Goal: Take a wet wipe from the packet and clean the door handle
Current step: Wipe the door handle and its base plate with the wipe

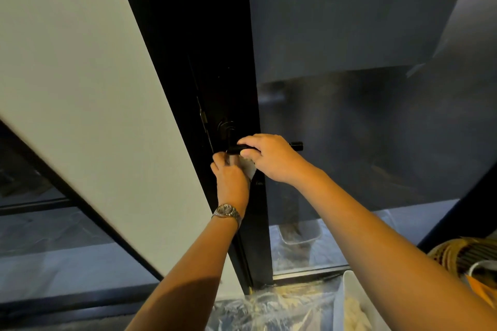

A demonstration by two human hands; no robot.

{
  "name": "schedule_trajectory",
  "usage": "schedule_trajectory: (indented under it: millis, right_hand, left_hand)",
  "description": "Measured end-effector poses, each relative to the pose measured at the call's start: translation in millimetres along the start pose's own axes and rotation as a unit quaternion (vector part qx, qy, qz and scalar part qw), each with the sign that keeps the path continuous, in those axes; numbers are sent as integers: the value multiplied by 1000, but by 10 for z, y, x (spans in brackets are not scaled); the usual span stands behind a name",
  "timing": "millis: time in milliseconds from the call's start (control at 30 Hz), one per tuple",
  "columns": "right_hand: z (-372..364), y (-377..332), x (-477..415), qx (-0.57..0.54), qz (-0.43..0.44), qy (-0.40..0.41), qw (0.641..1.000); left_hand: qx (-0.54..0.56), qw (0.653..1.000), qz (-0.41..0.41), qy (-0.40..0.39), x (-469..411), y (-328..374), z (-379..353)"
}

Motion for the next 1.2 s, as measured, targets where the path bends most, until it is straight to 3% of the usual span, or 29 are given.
schedule_trajectory:
  millis: [133,200,267,367,400,500,600,867,933,1000,1067,1133,1200]
  right_hand:
    - [-23,9,-6,8,-6,-4,1000]
    - [-34,23,-7,-4,-13,-6,1000]
    - [-34,19,-5,-8,-14,-7,1000]
    - [-23,-1,3,0,-13,-8,1000]
    - [-19,-13,6,0,-12,-6,1000]
    - [-15,-34,19,2,-8,-3,1000]
    - [-15,-41,31,-1,-7,-5,1000]
    - [-7,-52,35,4,-6,-9,1000]
    - [-6,-51,43,2,-8,-9,1000]
    - [-12,-58,51,1,-7,-9,1000]
    - [-5,-60,47,1,-5,-6,1000]
    - [6,-51,31,4,-3,-3,1000]
    - [4,-37,22,-3,-7,0,1000]
  left_hand:
    - [197,971,132,16,90,-113,56]
    - [287,932,222,22,131,-201,-3]
    - [428,837,342,-7,190,-306,-183]
    - [667,611,415,-92,254,-159,-433]
    - [706,565,419,-84,258,-127,-431]
    - [745,506,433,-43,287,-69,-403]
    - [756,482,441,-43,325,8,-411]
    - [715,524,461,-31,371,-55,-406]
    - [695,551,461,-17,404,-77,-398]
    - [632,629,452,15,434,-173,-339]
    - [529,733,422,65,388,-295,-180]
    - [412,844,332,88,216,-282,17]
    - [327,917,218,72,81,-129,147]
Point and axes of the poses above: each hand's wrist, its own x-axis away from the middle knuckle, its own z-axis out of the back of the hand, y = z × x, the point moved 9 cm from there along -x, towards the middle knuckle, and after that the axes turned 5 degrees about -x, right-handed, at the moved point
